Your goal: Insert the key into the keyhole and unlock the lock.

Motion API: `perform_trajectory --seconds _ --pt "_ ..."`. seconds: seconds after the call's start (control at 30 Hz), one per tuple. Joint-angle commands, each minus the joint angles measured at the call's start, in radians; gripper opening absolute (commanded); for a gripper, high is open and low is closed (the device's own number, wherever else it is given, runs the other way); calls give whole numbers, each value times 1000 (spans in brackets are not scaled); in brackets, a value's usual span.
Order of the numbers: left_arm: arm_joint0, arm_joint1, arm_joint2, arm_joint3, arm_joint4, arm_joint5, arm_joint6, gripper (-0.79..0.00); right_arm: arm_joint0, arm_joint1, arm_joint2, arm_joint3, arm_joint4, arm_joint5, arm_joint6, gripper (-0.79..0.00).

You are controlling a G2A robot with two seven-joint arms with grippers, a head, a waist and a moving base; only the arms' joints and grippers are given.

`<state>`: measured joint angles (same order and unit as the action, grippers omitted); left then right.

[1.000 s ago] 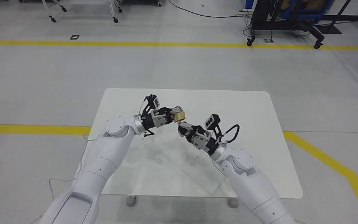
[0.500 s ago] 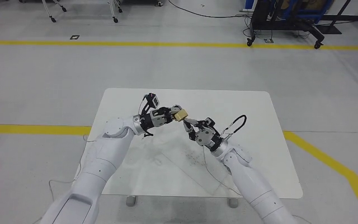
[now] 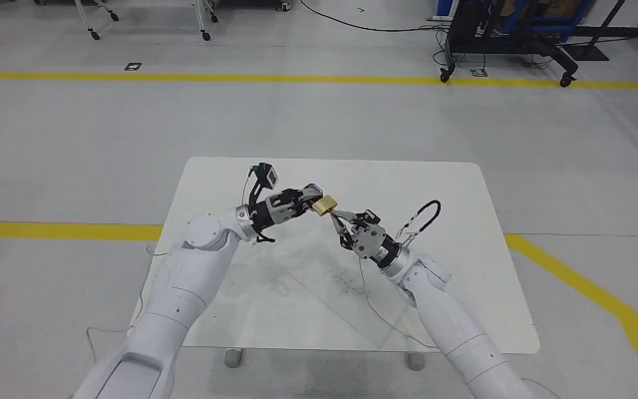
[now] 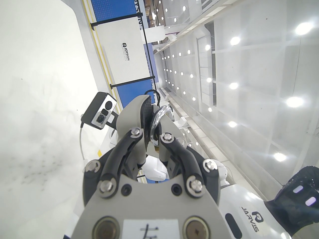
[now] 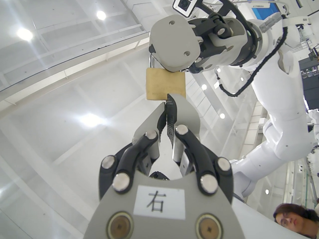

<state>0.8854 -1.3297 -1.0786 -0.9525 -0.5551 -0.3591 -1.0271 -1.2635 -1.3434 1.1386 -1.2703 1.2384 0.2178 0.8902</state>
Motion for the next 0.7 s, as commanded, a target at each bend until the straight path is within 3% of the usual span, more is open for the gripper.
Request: perform_trajectory --seconds 0.0,0.03,0.1,0.13,0.4,0.53,0.67 --pt "9 2 -4 -14 25 -20 28 -785 -2 1 3 -5 -15 -9 -9 -499" --pt "14 3 -6 -23 40 -31 45 -785 -3 2 4 -9 -31 -11 -14 -422" --pt "24 7 -9 -41 81 -42 77 -785 -5 5 5 -18 -73 -26 -32 -179" --pt "29 8 -10 -50 101 -42 96 -785 -6 7 5 -25 -100 -40 -42 0" --pt "52 24 -9 -123 315 16 219 -785 -80 37 114 -142 -319 -219 -157 0" --pt "39 29 14 -140 417 101 196 -785 -155 57 226 -254 -432 -316 -264 0" --pt "26 32 61 -168 570 104 183 -785 -227 71 305 -356 -547 -359 -352 0"
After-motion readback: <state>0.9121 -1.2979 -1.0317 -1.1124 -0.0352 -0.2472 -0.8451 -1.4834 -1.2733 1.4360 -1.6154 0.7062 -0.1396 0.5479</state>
